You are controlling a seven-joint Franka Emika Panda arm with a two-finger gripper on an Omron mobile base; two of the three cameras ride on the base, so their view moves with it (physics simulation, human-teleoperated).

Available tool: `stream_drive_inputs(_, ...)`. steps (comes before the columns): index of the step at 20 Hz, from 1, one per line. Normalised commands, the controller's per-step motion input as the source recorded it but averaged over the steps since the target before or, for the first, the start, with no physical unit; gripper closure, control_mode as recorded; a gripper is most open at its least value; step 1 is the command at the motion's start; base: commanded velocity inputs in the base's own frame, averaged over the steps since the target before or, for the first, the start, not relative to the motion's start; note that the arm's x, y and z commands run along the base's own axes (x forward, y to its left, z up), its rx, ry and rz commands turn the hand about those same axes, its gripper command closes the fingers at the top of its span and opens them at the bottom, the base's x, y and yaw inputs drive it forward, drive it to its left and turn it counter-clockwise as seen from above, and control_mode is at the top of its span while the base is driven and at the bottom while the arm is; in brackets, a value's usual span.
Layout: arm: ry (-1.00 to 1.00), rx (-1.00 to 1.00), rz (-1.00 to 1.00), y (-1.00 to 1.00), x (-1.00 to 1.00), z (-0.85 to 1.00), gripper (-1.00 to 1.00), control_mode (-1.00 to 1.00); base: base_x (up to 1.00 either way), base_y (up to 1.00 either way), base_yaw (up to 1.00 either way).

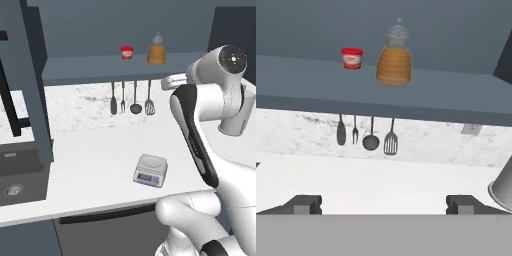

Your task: Pick the honey bottle and place it on the digital scale for weighing, and close the cabinet.

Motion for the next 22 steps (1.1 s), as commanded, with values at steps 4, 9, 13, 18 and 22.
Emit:
stream_drive_inputs(4,-0.26,0.0,-0.01,0.0,0.0,0.6,-1.0,-1.0,0.0,0.0,0.0)
stream_drive_inputs(9,-0.07,0.0,0.0,0.0,0.0,0.56,-1.0,-1.0,0.0,0.0,0.0)
stream_drive_inputs(13,-0.1,0.0,0.0,0.0,-0.01,0.51,-1.0,-1.0,0.0,0.0,0.0)
stream_drive_inputs(18,-0.14,0.0,0.0,0.0,-0.04,0.57,-1.0,-1.0,0.0,0.0,0.0)
stream_drive_inputs(22,0.01,0.02,0.0,0.0,0.0,0.31,-1.0,-1.0,0.0,0.0,0.0)
